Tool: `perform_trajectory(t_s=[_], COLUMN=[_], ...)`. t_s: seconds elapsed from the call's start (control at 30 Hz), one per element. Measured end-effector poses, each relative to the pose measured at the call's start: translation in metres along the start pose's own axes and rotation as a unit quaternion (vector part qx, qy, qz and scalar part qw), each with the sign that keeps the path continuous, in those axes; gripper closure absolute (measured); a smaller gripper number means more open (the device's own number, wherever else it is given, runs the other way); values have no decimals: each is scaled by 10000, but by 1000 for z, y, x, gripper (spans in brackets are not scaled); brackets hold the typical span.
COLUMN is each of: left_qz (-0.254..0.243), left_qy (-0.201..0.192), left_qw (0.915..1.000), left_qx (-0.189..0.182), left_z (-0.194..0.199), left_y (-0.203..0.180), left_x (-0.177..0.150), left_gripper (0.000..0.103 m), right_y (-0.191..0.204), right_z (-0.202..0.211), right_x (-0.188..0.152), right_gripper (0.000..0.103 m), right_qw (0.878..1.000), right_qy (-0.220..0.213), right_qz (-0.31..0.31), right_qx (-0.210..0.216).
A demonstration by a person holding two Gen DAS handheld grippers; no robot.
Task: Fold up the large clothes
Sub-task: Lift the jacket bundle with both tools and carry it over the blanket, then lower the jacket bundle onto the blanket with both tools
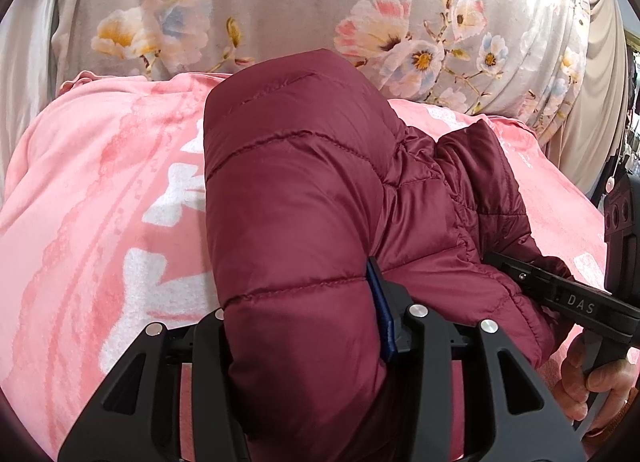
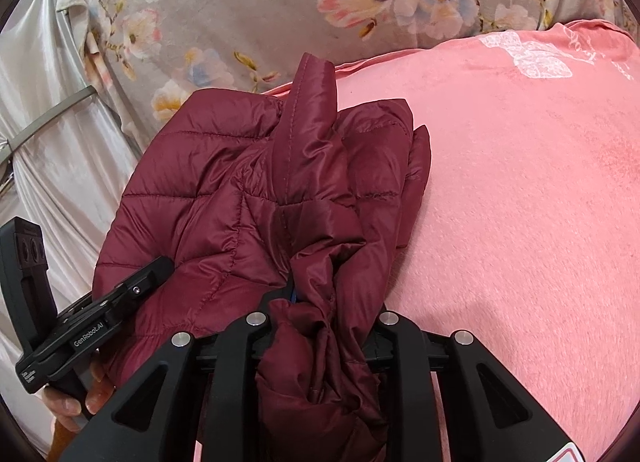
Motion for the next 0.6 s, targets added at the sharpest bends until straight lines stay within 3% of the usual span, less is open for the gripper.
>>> perform_trajectory(t_s=[0.1,0.33,0.47,0.6], left_qz=[22,424,611,729], left_qy=[25,125,95,83], left_qw=[10000,9990,9979,9951], left_qx=[7,-56,191,657], left_z=[-4,-6,15,52], left_y=[4,20,25,28], left_x=[-2,-5,-7,3], left_gripper=[59,48,34,35], right_y=[0,-10,-19,-18], right_z=[-5,-5,31,69], right_x=[0,1,-1,12], right_gripper=[81,62,60,58], right_qw=[9999,9987,9992,9998], right_qy=[144,451,373,-7], right_qz=[13,-211,-134,20], right_qx=[-3,61,73,-218])
Point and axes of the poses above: each gripper's, at about its wrist camera, not at the fingertips, and z roughly against the way its jaws point, y to its left, x to its top, the point moved 4 cm from there along -z, roughly the way its jaws point, and after that the axes turned 11 degrees about -x, right-handed, at the moved point
